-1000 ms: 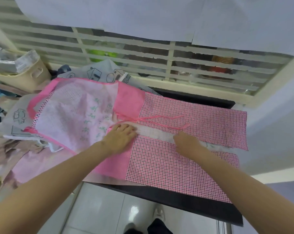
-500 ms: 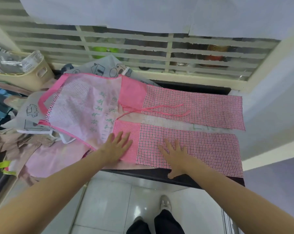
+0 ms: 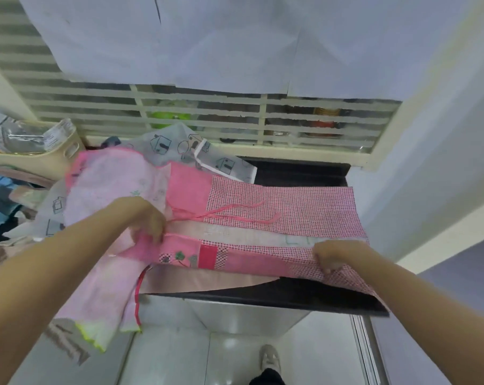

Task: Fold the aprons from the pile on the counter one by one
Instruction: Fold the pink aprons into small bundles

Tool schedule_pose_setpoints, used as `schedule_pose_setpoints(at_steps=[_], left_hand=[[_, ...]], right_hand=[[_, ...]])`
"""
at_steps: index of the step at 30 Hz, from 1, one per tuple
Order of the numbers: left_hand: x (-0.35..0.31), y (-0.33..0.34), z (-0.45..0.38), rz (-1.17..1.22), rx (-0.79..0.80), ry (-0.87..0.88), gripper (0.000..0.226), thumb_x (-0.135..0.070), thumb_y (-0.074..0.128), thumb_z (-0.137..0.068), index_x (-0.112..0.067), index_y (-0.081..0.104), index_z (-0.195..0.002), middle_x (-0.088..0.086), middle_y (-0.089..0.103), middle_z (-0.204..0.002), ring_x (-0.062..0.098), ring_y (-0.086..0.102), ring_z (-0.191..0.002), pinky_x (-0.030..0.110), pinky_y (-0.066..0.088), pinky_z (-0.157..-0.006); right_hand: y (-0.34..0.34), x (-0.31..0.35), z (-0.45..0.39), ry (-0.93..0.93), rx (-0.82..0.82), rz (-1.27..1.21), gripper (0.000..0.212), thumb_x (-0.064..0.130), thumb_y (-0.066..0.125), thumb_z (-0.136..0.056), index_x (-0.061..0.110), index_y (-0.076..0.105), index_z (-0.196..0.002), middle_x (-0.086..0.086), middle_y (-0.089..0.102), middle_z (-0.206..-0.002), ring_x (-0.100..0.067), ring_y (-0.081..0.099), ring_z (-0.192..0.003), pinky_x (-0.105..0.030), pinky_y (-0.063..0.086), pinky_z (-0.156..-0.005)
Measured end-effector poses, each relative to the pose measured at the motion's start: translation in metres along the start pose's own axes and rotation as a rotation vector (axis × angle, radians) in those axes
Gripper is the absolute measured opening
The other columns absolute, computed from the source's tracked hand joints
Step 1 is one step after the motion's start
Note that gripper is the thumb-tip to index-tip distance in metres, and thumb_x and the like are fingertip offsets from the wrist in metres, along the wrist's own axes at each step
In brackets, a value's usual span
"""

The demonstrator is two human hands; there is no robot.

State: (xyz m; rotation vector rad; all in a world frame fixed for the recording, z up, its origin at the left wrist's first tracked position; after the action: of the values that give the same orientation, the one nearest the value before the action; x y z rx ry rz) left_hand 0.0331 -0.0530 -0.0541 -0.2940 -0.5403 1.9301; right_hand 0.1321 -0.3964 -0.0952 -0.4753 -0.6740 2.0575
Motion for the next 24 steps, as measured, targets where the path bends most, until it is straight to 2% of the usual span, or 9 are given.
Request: schedule_pose_setpoints(at_steps=[2, 5, 8, 11, 13, 17, 19, 22, 24], left_hand=[[0.005, -0.012, 0.009, 0.037, 0.051, -0.042, 0.037, -0.001, 0.052, -0.091, 0.006, 0.049, -0.127, 0.027, 0.049, -0.133, 0.039, 0.052, -0.12, 0.037, 0.049, -0.086], [0.013, -0.047, 0.018, 0.054, -0.014, -0.081, 0.036, -0.008, 0.057, -0.091, -0.002, 0.051, -0.127, 0.024, 0.051, -0.131, 0.035, 0.057, -0.114, 0.032, 0.053, -0.077], [0.013, -0.093, 0.007, 0.033, -0.307, -0.101, 0.026, -0.014, 0.06, -0.089, -0.001, 0.061, -0.112, 0.017, 0.064, -0.111, 0.024, 0.065, -0.097, 0.027, 0.054, -0.07], [-0.002, -0.129, -0.008, 0.038, -0.692, -0.094, 0.021, -0.016, 0.051, -0.092, -0.003, 0.065, -0.098, 0.01, 0.059, -0.086, 0.026, 0.058, -0.081, 0.035, 0.05, -0.077], [-0.011, -0.138, -0.016, 0.074, -0.82, -0.105, 0.022, -0.021, 0.047, -0.095, -0.007, 0.061, -0.084, 0.007, 0.055, -0.08, 0.025, 0.054, -0.078, 0.033, 0.047, -0.073], [-0.014, -0.15, -0.046, 0.085, -0.818, -0.186, 0.027, -0.026, 0.043, -0.098, -0.007, 0.06, -0.091, 0.01, 0.058, -0.087, 0.029, 0.059, -0.088, 0.034, 0.048, -0.076], [-0.011, -0.152, -0.066, 0.047, -0.768, -0.217, 0.024, -0.023, 0.042, -0.099, -0.006, 0.059, -0.099, 0.009, 0.061, -0.093, 0.028, 0.061, -0.093, 0.034, 0.049, -0.08], [-0.006, -0.147, -0.089, -0.013, -0.714, -0.25, 0.019, -0.018, 0.043, -0.098, -0.008, 0.058, -0.105, 0.002, 0.054, -0.08, 0.025, 0.06, -0.089, 0.032, 0.048, -0.078], [-0.006, -0.147, -0.096, -0.031, -0.717, -0.269, 0.022, -0.019, 0.043, -0.098, -0.01, 0.059, -0.111, 0.002, 0.056, -0.084, 0.024, 0.06, -0.093, 0.033, 0.048, -0.08]], right_hand=[[-0.004, -0.007, 0.007, -0.035, 0.14, -0.173, 0.04, 0.004, 0.058, -0.091, 0.002, 0.048, -0.13, -0.015, 0.052, -0.131, -0.026, 0.054, -0.112, -0.033, 0.051, -0.091], [-0.027, -0.019, 0.005, -0.083, 0.189, -0.221, 0.025, 0.008, 0.06, -0.09, 0.001, 0.059, -0.114, -0.009, 0.06, -0.112, -0.02, 0.057, -0.1, -0.033, 0.052, -0.092], [-0.064, -0.033, -0.019, -0.058, -0.015, -0.163, 0.004, 0.01, 0.057, -0.089, 0.008, 0.058, -0.092, -0.003, 0.057, -0.095, -0.02, 0.057, -0.092, -0.03, 0.048, -0.084], [-0.095, -0.047, -0.051, 0.041, -0.257, -0.157, 0.025, 0.005, 0.047, -0.092, 0.004, 0.054, -0.116, -0.01, 0.055, -0.12, -0.026, 0.054, -0.111, -0.032, 0.044, -0.093], [-0.104, -0.054, -0.068, 0.1, -0.375, -0.164, 0.025, 0.003, 0.043, -0.093, 0.008, 0.053, -0.116, -0.009, 0.058, -0.119, -0.027, 0.056, -0.108, -0.038, 0.043, -0.097], [-0.12, -0.054, -0.103, 0.113, -0.477, -0.048, 0.029, 0.003, 0.037, -0.096, 0.013, 0.052, -0.118, -0.005, 0.059, -0.116, -0.025, 0.055, -0.112, -0.045, 0.033, -0.103], [-0.121, -0.051, -0.124, 0.094, -0.431, -0.023, 0.032, 0.002, 0.037, -0.096, 0.013, 0.05, -0.122, -0.006, 0.058, -0.117, -0.025, 0.054, -0.112, -0.045, 0.032, -0.103], [-0.111, -0.047, -0.149, 0.088, -0.315, 0.01, 0.036, 0.005, 0.037, -0.096, 0.011, 0.043, -0.131, -0.006, 0.057, -0.12, -0.025, 0.053, -0.113, -0.046, 0.031, -0.104], [-0.108, -0.044, -0.159, 0.108, -0.295, 0.005, 0.038, 0.01, 0.037, -0.097, 0.011, 0.039, -0.135, -0.009, 0.053, -0.127, -0.027, 0.048, -0.119, -0.047, 0.03, -0.105]])
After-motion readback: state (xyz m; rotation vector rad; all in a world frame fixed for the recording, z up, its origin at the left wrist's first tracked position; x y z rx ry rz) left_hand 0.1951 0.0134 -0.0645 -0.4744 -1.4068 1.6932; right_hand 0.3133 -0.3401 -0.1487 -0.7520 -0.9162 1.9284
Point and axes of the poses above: each hand's wrist, its own z-axis away from the middle knuckle, its own y-axis out of the palm, x = y × z, the point moved 5 cm from there along -z, towards the middle knuckle
